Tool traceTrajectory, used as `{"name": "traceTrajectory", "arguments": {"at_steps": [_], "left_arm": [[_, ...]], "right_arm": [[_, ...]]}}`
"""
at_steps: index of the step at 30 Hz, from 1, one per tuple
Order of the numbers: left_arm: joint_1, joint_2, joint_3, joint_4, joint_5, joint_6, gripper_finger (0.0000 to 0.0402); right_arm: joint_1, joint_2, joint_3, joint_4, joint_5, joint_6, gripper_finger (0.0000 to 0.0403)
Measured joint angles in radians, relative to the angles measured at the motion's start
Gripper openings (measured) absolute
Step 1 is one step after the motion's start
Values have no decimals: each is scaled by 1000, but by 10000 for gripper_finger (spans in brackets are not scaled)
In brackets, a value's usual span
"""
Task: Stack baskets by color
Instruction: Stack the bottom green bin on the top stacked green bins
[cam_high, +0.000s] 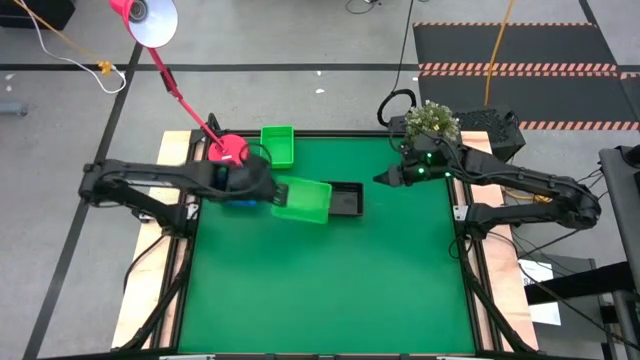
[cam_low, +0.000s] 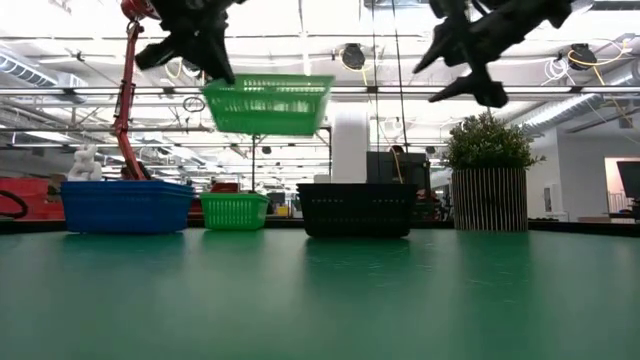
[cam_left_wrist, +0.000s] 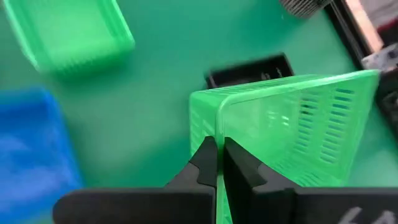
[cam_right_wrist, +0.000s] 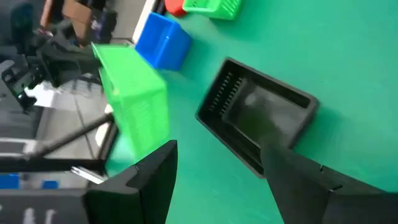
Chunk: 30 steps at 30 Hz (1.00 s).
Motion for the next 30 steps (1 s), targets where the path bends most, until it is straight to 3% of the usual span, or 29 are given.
{"name": "traceTrajectory", "arguments": {"at_steps": [9, 15, 23, 30], "left_arm": [[248, -81, 106, -16, 2, 640, 7], [368, -41, 229, -41, 1, 1083, 7], [517, 64, 361, -58, 2, 1494, 7], [633, 176, 379, -58, 42, 1787, 7]], "right_arm": [[18, 91, 0, 206, 1, 127, 226], [90, 119, 0, 324, 130, 167, 226], [140, 120, 0, 325, 177, 151, 226], [140, 120, 0, 299, 174, 127, 226]]}}
